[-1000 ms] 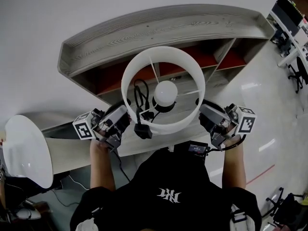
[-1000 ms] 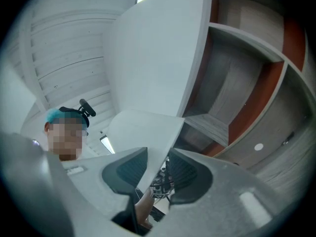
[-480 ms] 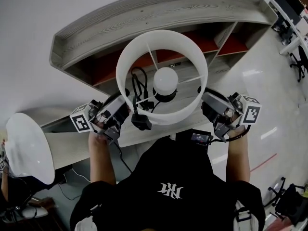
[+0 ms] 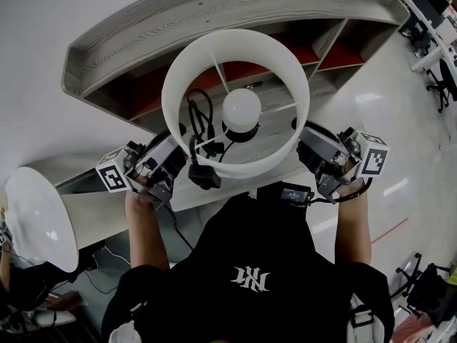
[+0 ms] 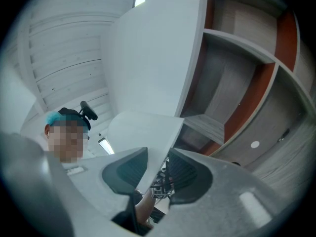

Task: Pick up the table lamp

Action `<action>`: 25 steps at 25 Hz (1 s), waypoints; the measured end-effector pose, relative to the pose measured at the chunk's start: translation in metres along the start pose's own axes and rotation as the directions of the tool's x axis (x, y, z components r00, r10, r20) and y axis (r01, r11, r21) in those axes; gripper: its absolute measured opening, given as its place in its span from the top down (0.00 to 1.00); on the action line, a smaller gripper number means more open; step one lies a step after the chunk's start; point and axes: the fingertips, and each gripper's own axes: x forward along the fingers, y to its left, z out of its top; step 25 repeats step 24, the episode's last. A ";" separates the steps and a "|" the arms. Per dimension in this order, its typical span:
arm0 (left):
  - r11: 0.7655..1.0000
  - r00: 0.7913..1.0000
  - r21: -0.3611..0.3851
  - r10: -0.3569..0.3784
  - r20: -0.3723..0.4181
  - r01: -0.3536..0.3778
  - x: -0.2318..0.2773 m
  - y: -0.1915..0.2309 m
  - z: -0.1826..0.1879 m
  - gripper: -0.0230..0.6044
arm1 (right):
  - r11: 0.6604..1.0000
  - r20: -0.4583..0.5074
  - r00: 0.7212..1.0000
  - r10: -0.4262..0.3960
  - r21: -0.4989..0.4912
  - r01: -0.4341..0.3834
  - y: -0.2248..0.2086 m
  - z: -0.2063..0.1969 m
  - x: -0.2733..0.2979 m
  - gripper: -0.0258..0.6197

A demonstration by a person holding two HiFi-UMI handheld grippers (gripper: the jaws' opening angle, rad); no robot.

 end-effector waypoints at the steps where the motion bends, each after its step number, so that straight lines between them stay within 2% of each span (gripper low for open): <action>1: 1.000 1.000 -0.002 -0.001 -0.003 0.001 0.000 0.001 -0.001 0.76 | 1.000 0.001 1.000 -0.001 -0.001 0.001 0.000 -0.001 0.000 0.75; 14: 0.999 0.999 -0.012 -0.030 -0.033 0.030 0.007 -0.004 -0.003 0.76 | 1.000 0.035 0.999 -0.013 -0.002 0.013 0.006 0.000 -0.008 0.75; 25: 0.999 0.997 -0.038 -0.040 -0.063 0.037 0.014 0.020 -0.011 0.76 | 0.999 0.065 0.997 -0.041 0.002 0.041 -0.011 0.004 -0.019 0.75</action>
